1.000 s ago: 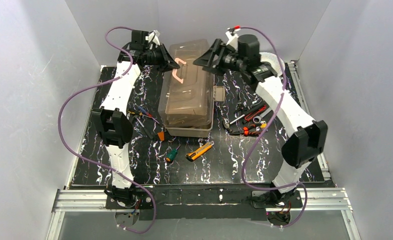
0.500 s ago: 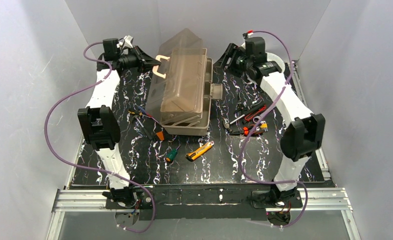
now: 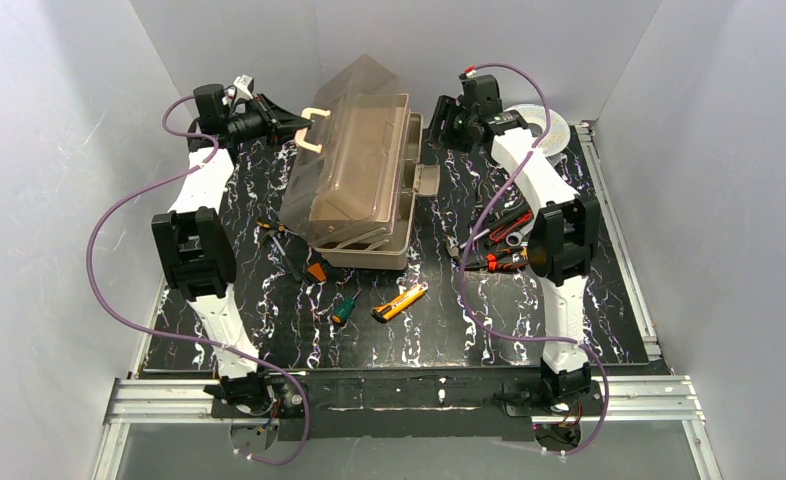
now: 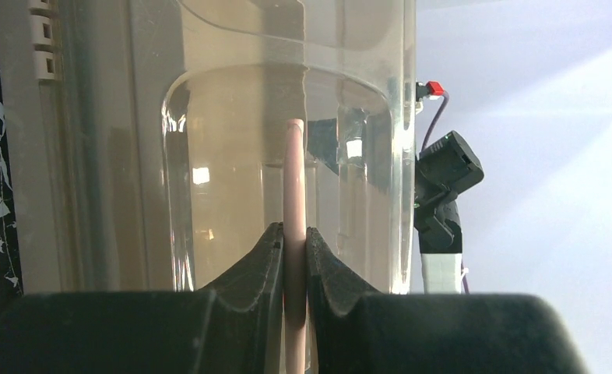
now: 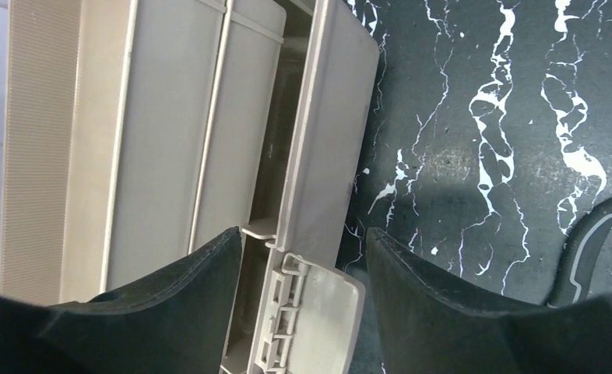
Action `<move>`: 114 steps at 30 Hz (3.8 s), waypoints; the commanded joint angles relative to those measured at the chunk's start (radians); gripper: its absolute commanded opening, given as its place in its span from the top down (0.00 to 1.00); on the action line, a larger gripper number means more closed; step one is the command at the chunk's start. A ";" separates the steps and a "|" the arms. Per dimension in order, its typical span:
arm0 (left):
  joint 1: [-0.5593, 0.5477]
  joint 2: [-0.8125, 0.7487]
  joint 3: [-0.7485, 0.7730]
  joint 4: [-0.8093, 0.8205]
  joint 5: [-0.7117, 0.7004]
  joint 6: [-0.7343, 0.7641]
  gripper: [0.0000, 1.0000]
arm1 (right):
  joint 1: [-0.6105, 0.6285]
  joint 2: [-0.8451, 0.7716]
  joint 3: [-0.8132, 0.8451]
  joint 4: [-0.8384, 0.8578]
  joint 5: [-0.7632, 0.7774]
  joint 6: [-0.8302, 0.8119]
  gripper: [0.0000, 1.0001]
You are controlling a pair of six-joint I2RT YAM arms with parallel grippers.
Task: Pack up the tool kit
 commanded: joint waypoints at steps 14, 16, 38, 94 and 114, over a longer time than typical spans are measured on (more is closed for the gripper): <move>0.017 -0.056 0.009 0.044 -0.003 0.030 1.00 | 0.040 0.144 0.121 0.064 0.003 -0.010 0.41; 0.016 -0.062 0.004 0.041 -0.003 0.036 1.00 | 0.045 0.159 0.126 0.066 0.017 -0.011 0.43; 0.178 -0.052 0.079 0.022 -0.006 -0.010 1.00 | -0.035 0.088 -0.043 0.086 0.050 -0.022 0.99; 0.184 -0.224 -0.354 -0.580 -0.905 0.079 0.03 | -0.123 -0.027 -0.126 0.140 0.020 0.037 0.99; 0.117 -0.058 -0.368 -0.573 -0.955 -0.084 0.41 | -0.123 -0.039 -0.157 0.158 0.004 0.050 0.99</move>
